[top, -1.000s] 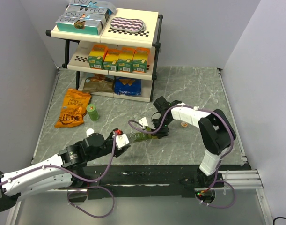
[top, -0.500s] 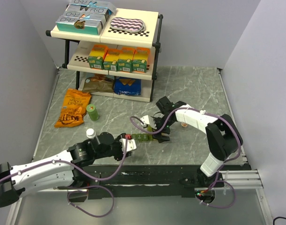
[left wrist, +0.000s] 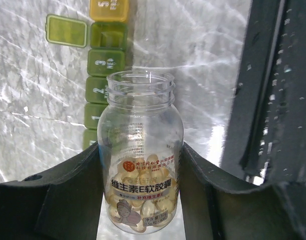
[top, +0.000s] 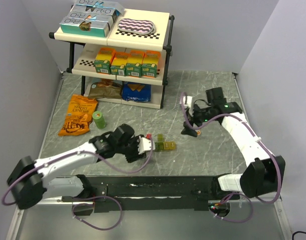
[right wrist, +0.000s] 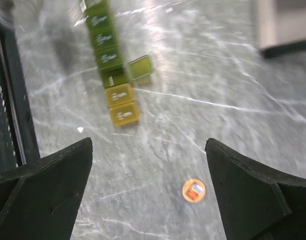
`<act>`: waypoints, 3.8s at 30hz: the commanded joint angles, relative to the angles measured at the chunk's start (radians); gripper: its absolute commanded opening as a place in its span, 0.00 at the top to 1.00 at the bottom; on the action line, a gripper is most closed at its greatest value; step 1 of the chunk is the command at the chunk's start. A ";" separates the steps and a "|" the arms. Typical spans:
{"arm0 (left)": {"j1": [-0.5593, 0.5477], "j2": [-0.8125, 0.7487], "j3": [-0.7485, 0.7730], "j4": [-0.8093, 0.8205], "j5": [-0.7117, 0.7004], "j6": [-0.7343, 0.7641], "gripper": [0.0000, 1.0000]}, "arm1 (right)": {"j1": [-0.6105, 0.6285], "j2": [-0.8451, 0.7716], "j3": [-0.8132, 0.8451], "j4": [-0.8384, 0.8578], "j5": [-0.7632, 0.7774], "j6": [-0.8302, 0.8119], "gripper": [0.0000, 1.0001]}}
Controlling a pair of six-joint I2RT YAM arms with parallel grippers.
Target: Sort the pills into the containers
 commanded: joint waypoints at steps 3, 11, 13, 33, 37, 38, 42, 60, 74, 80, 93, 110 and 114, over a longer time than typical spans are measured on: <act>0.056 0.215 0.203 -0.130 0.067 0.148 0.99 | -0.141 -0.112 -0.051 0.128 -0.120 0.164 0.00; 0.076 0.406 0.390 -0.245 0.061 0.170 0.99 | -0.224 -0.177 -0.103 0.235 -0.100 0.277 0.00; 0.076 0.464 0.449 -0.281 0.055 0.161 0.99 | -0.251 -0.180 -0.100 0.233 -0.094 0.282 0.00; -0.012 0.637 0.581 -0.346 -0.142 0.056 0.99 | -0.313 -0.167 -0.097 0.215 -0.109 0.276 0.00; -0.013 0.642 0.602 -0.366 -0.145 0.045 0.99 | -0.317 -0.158 -0.093 0.202 -0.116 0.271 0.00; -0.016 0.651 0.611 -0.375 -0.149 0.042 0.99 | -0.317 -0.158 -0.093 0.202 -0.117 0.271 0.00; -0.032 0.689 0.651 -0.423 -0.172 0.004 0.99 | -0.322 -0.160 -0.093 0.204 -0.119 0.271 0.00; -0.079 0.797 0.775 -0.524 -0.271 -0.070 0.99 | -0.346 -0.141 -0.091 0.175 -0.145 0.248 0.00; -0.099 0.805 0.821 -0.564 -0.323 -0.086 0.99 | -0.360 -0.134 -0.087 0.159 -0.163 0.239 0.00; -0.107 0.814 0.855 -0.587 -0.314 -0.097 0.99 | -0.363 -0.132 -0.087 0.158 -0.168 0.237 0.00; -0.110 0.852 0.881 -0.628 -0.297 -0.149 0.99 | -0.374 -0.127 -0.085 0.147 -0.180 0.228 0.00; -0.119 0.880 0.930 -0.673 -0.370 -0.211 0.99 | -0.379 -0.112 -0.082 0.135 -0.194 0.219 0.00; -0.118 0.872 0.917 -0.665 -0.399 -0.206 0.99 | -0.379 -0.112 -0.082 0.133 -0.194 0.217 0.00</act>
